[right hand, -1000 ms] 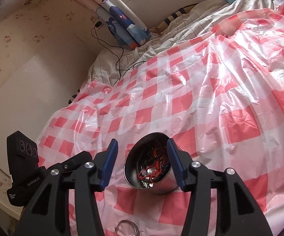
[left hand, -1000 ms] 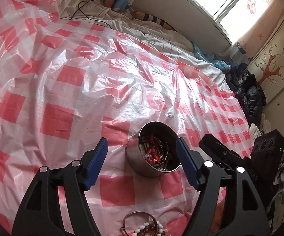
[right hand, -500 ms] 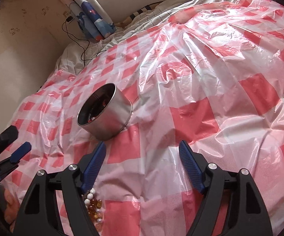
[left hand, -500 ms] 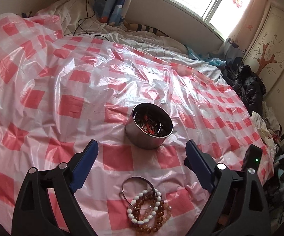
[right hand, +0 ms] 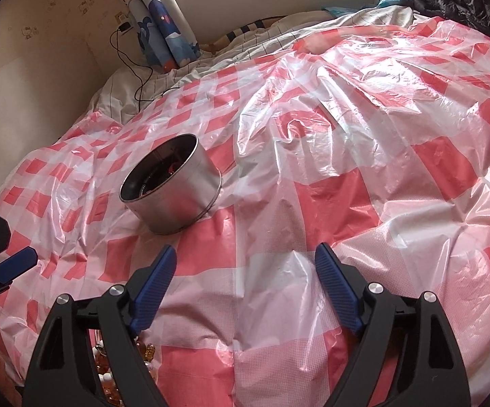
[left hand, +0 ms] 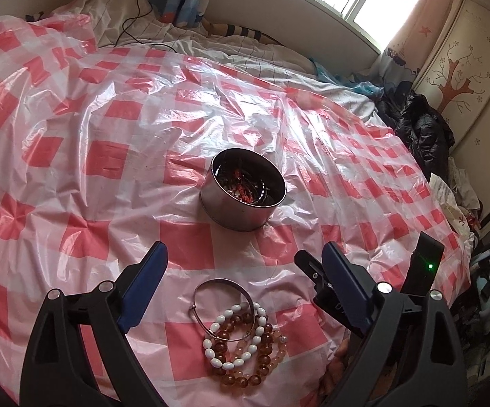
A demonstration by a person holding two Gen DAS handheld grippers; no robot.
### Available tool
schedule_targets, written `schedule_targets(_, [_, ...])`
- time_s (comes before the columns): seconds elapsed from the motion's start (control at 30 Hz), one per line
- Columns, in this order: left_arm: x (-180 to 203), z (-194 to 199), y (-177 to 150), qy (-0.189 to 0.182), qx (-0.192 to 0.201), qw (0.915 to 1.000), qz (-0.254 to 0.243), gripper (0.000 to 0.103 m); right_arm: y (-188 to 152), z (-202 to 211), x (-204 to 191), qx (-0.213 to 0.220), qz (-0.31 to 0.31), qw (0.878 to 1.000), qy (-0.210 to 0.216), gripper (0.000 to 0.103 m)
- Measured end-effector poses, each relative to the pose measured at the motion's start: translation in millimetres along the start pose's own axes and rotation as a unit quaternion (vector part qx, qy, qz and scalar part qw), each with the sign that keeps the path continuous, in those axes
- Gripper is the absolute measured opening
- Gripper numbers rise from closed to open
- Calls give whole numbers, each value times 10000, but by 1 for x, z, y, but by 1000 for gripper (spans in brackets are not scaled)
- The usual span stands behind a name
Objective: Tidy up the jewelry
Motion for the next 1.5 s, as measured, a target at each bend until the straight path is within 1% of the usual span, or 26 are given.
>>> schedule_targets(0.3, [8, -9, -4, 80, -145, 9997, -166, 89, -1, -3, -3, -71, 62, 10000, 15, 87])
schedule_targets(0.6, [6, -9, -3, 91, -140, 9998, -124, 89, -1, -4, -4, -86, 82, 9999, 8, 88])
schedule_targets(1.5, [7, -10, -5, 130, -187, 9995, -199, 90, -3, -7, -6, -108, 107, 9999, -2, 91])
Point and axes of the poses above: each gripper's, at about its wrist camera, not at the fingertips, and z roughly against the way its jaws point, x to its right, y to its top, the point moved 3 cm from there along -z, roughly the way its jaws point, and after that the axes turned 13 degrees about y, right-handed, at the moved point
